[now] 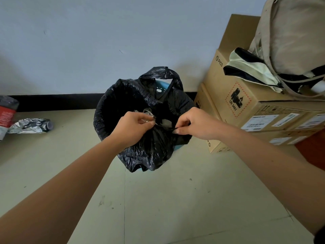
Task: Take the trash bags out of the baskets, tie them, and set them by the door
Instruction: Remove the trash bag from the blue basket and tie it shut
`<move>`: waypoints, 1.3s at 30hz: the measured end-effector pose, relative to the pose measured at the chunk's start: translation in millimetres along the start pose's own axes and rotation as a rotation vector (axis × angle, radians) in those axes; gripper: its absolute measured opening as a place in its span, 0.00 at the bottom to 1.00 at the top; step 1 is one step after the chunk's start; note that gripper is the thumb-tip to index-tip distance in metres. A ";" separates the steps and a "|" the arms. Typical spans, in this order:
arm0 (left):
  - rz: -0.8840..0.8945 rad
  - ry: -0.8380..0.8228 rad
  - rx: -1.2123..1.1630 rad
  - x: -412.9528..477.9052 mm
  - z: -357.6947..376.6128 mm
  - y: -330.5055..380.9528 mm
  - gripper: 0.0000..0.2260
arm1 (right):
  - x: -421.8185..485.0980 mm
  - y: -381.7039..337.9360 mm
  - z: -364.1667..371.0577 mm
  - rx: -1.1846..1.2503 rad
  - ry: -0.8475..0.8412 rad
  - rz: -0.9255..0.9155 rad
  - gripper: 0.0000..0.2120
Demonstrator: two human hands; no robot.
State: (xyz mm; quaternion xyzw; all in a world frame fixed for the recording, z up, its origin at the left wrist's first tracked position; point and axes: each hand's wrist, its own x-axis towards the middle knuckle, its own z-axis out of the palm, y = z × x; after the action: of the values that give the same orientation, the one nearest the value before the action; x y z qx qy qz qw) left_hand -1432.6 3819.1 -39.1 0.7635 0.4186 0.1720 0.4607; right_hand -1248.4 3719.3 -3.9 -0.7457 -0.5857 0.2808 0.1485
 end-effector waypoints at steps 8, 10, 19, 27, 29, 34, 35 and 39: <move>0.074 -0.309 0.304 -21.6 -1.1 13.8 0.33 | 10.6 -13.4 10.5 0.237 0.223 -0.105 0.05; 0.094 -0.316 0.356 -22.8 3.9 16.8 0.28 | 11.1 -16.5 14.1 0.271 0.256 -0.119 0.06; -0.184 -0.214 -0.070 -23.4 -16.0 10.2 0.13 | -0.8 -7.2 4.0 0.402 -0.038 0.026 0.09; -0.061 -0.271 0.177 -27.8 -10.3 21.0 0.11 | 7.9 -13.3 24.5 -0.037 0.234 -0.093 0.09; -0.023 -0.245 0.301 -31.3 -8.7 25.9 0.12 | 7.5 -15.4 25.0 -0.043 0.254 -0.098 0.09; 0.001 -0.114 0.450 -39.0 2.2 28.4 0.12 | 5.9 -27.2 32.3 -0.213 0.204 -0.055 0.17; -0.011 -0.111 0.466 -39.2 4.2 29.4 0.12 | 8.2 -28.7 32.1 -0.233 0.186 -0.040 0.16; -0.054 -0.103 0.589 -38.4 4.0 34.2 0.08 | 11.8 -27.2 30.8 -0.283 0.132 -0.031 0.13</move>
State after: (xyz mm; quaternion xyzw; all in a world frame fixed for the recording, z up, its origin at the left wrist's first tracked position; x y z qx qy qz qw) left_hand -1436.2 3778.5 -7.4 0.8606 0.4467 -0.0079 0.2445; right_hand -1286.3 3734.7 -16.4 -0.7669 -0.6199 0.1432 0.0844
